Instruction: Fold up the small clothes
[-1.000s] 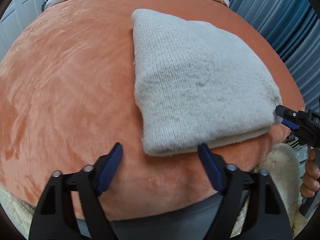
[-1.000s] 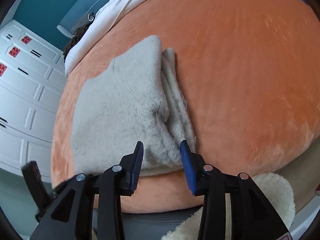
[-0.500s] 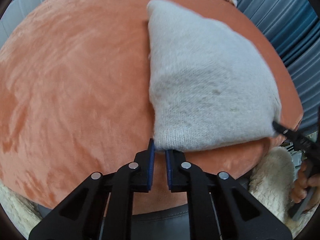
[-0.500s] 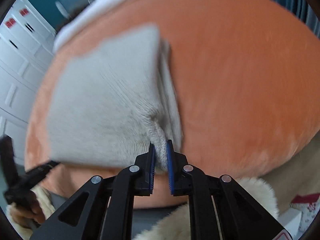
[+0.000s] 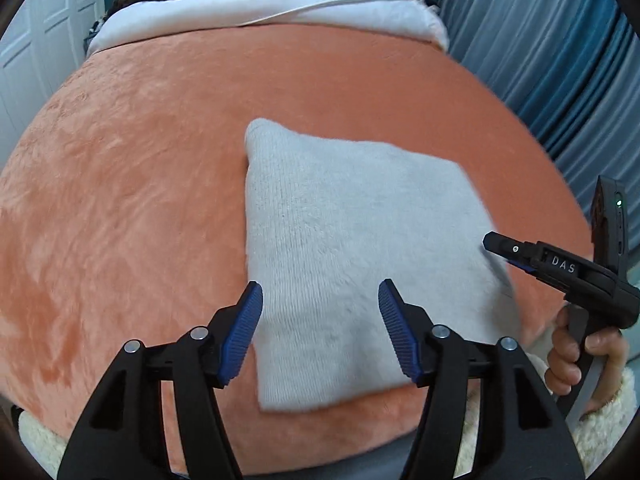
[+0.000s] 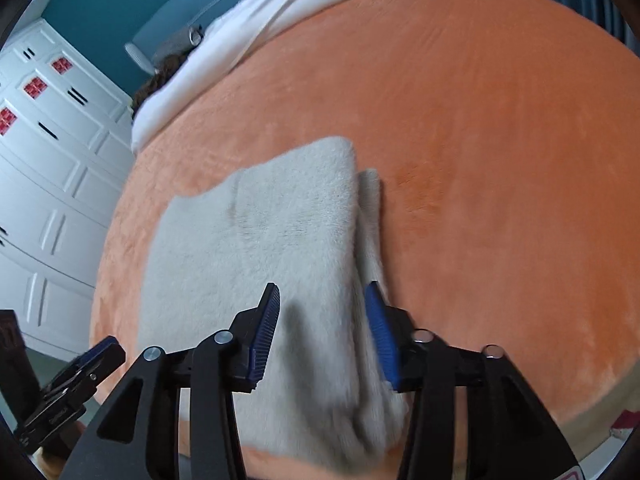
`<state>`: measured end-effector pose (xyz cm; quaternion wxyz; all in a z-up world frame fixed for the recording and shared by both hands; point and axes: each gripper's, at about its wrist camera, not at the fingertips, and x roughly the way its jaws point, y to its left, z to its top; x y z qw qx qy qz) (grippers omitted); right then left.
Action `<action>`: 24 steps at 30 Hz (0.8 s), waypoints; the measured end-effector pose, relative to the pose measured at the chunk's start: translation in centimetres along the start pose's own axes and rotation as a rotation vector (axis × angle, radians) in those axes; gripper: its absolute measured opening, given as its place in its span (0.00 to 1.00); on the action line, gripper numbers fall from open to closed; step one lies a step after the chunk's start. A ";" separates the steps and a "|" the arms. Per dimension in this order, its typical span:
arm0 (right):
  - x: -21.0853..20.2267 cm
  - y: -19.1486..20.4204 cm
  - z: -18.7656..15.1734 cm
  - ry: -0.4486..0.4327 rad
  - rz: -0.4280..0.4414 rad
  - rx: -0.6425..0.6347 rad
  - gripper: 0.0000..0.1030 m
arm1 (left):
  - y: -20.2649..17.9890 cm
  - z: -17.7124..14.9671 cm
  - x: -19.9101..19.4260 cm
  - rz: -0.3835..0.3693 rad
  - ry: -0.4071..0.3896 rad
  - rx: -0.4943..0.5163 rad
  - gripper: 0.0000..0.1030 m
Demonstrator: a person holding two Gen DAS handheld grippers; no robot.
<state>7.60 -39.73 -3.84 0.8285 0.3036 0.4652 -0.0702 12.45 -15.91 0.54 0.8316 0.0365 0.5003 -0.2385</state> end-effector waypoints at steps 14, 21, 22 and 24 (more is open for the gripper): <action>-2.1 -0.1 0.1 -0.060 -0.049 -0.042 0.51 | 0.9 0.0 1.9 -0.007 0.030 -0.069 0.70; 0.4 -2.2 -1.3 0.058 0.014 0.072 0.67 | 5.9 -1.1 4.0 -0.169 0.104 -0.315 0.84; 1.0 -2.5 -1.9 0.079 0.038 0.092 0.67 | 5.9 -1.2 4.6 -0.195 0.113 -0.330 0.85; 2.2 -2.6 -2.2 0.113 0.097 0.136 0.68 | 5.5 -1.2 5.7 -0.225 0.126 -0.329 0.87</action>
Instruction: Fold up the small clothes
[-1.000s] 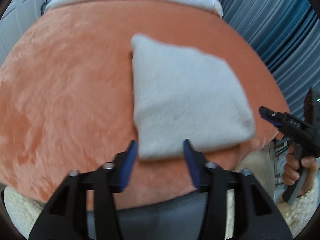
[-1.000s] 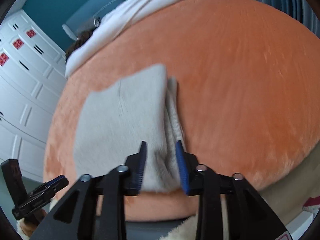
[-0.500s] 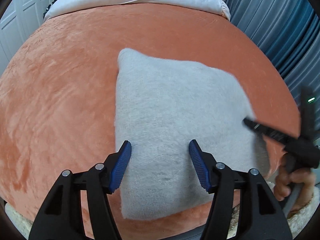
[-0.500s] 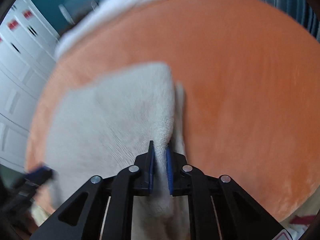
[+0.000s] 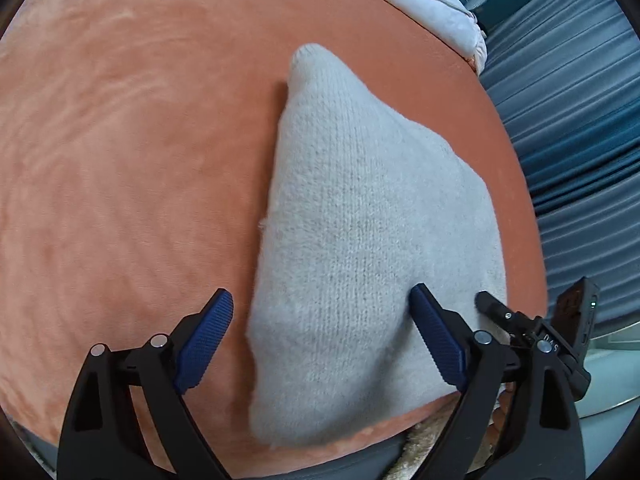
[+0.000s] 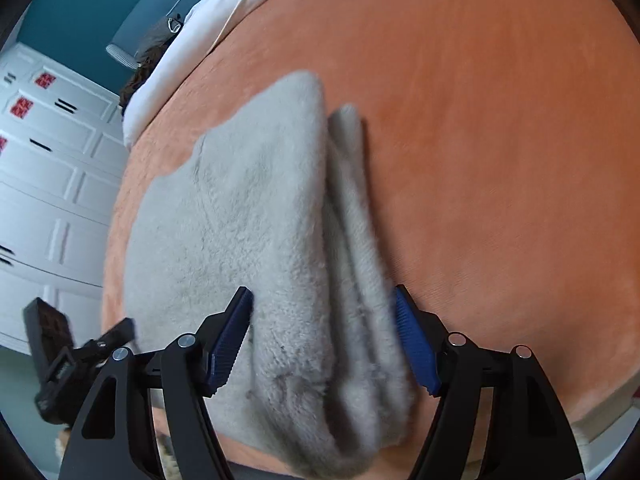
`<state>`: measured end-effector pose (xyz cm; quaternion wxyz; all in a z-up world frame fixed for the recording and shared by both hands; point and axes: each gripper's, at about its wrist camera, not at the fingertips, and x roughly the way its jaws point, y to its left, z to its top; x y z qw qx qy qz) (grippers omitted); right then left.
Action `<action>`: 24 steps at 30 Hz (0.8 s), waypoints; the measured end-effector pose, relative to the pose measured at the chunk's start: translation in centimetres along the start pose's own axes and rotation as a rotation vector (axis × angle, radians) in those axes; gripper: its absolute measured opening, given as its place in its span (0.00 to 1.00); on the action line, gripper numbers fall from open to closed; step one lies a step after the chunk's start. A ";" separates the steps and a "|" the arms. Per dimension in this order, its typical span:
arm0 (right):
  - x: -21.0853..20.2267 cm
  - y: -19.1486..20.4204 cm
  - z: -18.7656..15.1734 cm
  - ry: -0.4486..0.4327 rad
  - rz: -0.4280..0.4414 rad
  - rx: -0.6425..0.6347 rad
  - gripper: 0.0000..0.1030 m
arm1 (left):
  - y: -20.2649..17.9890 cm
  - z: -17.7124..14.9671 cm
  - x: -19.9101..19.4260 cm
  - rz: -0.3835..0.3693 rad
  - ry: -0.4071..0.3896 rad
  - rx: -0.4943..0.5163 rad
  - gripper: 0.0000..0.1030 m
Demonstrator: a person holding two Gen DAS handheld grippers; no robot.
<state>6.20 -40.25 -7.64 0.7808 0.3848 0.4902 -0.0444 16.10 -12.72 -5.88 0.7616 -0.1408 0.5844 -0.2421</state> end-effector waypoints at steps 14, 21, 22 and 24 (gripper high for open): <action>1.4 2.4 0.5 -0.039 -0.011 -0.019 0.37 | -4.3 0.5 2.6 0.079 0.029 0.068 0.72; -4.1 5.5 -0.8 -0.173 -0.046 -0.128 0.31 | -8.4 -0.2 -2.1 0.081 -0.032 0.239 0.51; -4.9 5.4 -1.2 -0.181 -0.056 -0.133 0.31 | -8.8 -0.5 -2.5 0.070 -0.032 0.247 0.51; -5.5 4.6 -1.9 -0.174 -0.053 -0.105 0.32 | -9.1 -1.2 -2.6 0.059 -0.014 0.266 0.51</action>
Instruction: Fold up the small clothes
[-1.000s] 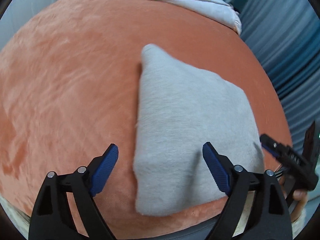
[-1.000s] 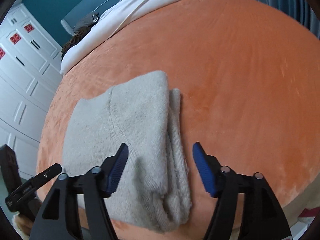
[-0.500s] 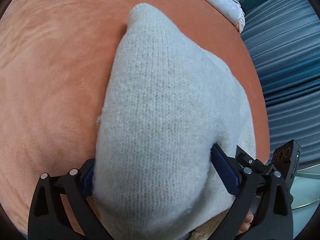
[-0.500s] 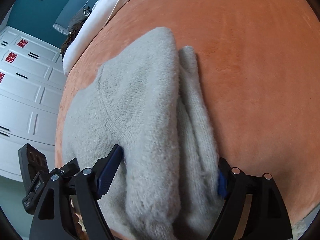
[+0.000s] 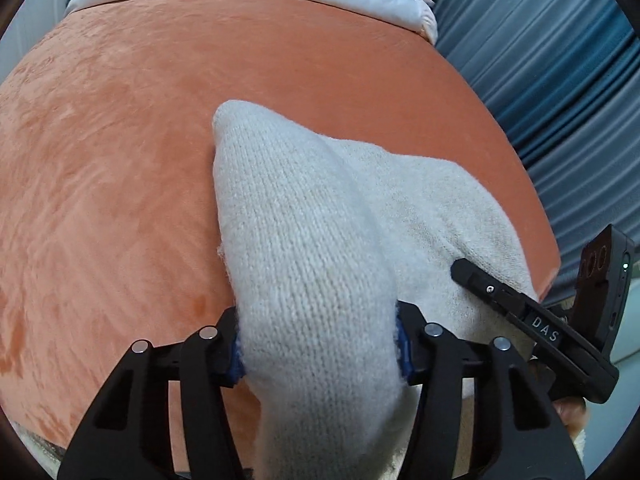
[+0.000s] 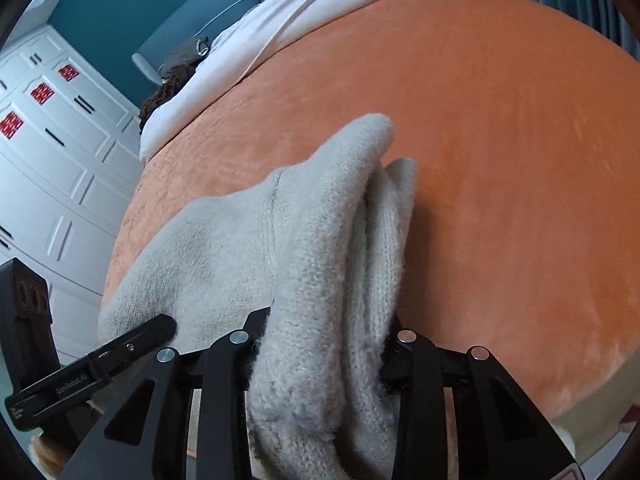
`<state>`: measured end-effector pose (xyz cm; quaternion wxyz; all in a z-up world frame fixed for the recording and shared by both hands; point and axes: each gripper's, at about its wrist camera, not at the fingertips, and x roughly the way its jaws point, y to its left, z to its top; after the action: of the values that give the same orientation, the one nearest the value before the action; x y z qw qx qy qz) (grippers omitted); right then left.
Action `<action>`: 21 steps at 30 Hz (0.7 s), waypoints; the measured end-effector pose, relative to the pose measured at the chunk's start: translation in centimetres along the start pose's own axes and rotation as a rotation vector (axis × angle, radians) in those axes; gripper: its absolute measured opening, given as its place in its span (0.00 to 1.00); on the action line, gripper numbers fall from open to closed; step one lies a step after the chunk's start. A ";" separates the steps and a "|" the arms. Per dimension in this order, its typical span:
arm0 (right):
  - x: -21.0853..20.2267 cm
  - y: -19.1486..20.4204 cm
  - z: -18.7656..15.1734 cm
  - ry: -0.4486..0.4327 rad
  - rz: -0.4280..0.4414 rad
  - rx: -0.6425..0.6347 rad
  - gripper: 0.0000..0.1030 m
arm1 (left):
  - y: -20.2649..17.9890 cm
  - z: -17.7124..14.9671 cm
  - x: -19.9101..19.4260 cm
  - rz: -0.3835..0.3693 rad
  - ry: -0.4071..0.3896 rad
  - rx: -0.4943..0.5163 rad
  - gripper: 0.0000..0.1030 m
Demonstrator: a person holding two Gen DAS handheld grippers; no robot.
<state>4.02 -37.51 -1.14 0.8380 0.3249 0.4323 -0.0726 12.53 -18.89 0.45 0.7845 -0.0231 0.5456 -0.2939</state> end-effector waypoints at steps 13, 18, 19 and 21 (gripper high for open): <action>4.1 -6.3 -3.1 0.101 0.076 0.205 0.61 | 4.0 -2.3 6.9 -0.006 0.151 -0.147 0.88; 3.5 -5.6 -2.5 0.087 0.075 0.174 0.37 | 1.9 -1.4 6.0 0.011 0.115 -0.079 0.63; 3.0 -4.9 -2.3 0.074 0.069 0.154 0.35 | 1.4 -1.1 5.4 0.012 0.102 -0.063 0.57; 1.5 -3.6 -1.7 0.038 0.073 0.126 0.33 | 0.6 -0.6 3.8 -0.015 0.074 -0.043 0.50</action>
<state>2.31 -39.05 -4.71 0.8097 0.3940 0.4304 -0.0629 13.20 -20.06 -3.21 0.7608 -0.0331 0.5804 -0.2886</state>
